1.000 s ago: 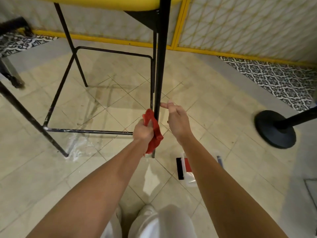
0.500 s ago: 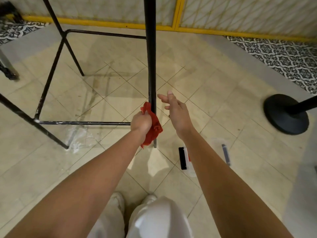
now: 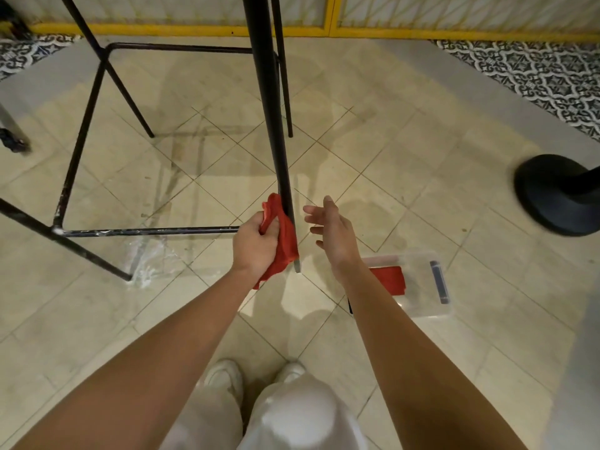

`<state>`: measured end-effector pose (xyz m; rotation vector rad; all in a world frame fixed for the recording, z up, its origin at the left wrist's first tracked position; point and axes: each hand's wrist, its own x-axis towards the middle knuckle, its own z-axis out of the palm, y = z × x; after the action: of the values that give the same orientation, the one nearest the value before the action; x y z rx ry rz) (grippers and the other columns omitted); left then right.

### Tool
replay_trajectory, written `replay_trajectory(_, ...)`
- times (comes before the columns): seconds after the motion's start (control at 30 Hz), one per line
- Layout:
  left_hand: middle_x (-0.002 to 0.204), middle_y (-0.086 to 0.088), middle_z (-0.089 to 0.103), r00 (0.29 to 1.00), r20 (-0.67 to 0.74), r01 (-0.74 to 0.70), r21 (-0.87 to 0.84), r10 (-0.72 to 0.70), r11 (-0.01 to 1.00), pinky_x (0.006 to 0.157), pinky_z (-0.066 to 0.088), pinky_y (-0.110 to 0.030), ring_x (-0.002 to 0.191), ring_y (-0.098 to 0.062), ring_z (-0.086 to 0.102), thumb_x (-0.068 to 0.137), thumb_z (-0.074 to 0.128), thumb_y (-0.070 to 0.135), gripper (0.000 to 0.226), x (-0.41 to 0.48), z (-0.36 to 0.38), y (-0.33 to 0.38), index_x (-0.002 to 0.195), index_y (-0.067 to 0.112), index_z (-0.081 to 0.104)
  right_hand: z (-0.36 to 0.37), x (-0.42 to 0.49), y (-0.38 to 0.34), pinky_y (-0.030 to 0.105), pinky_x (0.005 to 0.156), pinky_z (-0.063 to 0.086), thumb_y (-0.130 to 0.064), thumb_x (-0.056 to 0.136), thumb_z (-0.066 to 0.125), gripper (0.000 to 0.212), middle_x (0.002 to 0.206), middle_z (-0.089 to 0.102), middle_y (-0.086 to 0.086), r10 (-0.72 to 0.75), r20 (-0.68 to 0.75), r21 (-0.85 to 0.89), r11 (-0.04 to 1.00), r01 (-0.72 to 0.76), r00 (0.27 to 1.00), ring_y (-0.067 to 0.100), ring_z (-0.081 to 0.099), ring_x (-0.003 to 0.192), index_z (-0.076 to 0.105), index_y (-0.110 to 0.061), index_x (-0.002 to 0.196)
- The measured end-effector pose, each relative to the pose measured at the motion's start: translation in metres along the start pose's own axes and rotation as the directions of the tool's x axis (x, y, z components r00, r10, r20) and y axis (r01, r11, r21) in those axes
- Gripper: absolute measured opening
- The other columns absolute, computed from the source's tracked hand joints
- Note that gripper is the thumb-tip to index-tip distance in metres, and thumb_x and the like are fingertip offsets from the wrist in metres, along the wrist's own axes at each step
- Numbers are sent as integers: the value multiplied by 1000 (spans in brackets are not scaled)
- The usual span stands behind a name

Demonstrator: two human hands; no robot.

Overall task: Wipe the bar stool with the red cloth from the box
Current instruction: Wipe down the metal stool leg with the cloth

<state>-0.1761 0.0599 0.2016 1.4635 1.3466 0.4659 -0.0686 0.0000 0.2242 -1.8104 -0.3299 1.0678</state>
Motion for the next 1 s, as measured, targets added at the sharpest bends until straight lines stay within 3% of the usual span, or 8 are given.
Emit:
replay_trajectory(0.07,69,7,60,999,-34,-13,-71,11,997,54,44,-10,62,-6,58,97,51,24,19,-4,2,-3,78,27,57,2,1,1,33,91,41,-47,100,26,49,109,64,1,10,4,13,1000,-10,1000,19,56,105,67,-21,105)
replay_trajectory(0.2,65,5,57,999,-49,28,108,-22,994,46,38,-7,59,-10,54,94,53,22,20,2,7,-5,74,21,56,7,3,4,32,90,41,-46,100,26,49,112,63,2,35,29,1,999,-35,999,19,55,106,66,-19,110)
replay_trajectory(0.33,71,-3,62,981,-136,-111,177,136,978,55,40,-12,63,-14,56,93,55,25,19,15,-8,1,85,13,66,6,7,7,38,99,41,-46,100,26,47,113,63,2,23,-16,5,1000,-23,1000,19,55,109,65,-21,110)
replay_trajectory(0.5,77,0,58,967,127,-252,579,219,776,67,40,-24,71,-18,53,93,56,22,18,42,-11,13,102,17,71,11,13,7,42,107,34,-46,101,21,54,130,57,7,6,-4,-6,1000,-6,1000,23,49,122,62,-18,121)
replay_trajectory(0.67,89,-7,66,970,127,-240,656,209,716,73,55,-37,80,-24,64,92,59,29,19,63,0,15,102,13,63,13,28,8,36,107,27,-49,100,19,56,141,48,8,41,28,30,999,-41,999,25,40,132,59,-21,126)
replay_trajectory(0.8,89,3,62,985,95,-173,585,145,793,63,45,-21,75,-13,59,91,58,37,24,89,6,18,108,21,62,16,39,9,31,99,27,-52,99,20,57,142,47,8,47,40,75,996,-50,998,24,40,132,58,-21,126)
replay_trajectory(0.9,84,10,61,979,177,-190,600,102,777,52,33,-12,64,-3,53,89,60,34,28,112,7,26,114,22,64,15,47,9,29,94,26,-52,99,21,56,140,49,4,52,52,102,993,-57,997,21,42,130,57,-21,127)
replay_trajectory(1.0,93,4,65,959,280,-205,618,31,759,50,37,-10,73,-8,59,86,66,29,26,117,3,26,110,19,66,16,56,7,28,94,25,-53,98,20,56,139,50,2,56,54,107,992,-61,997,19,42,130,56,-24,129)
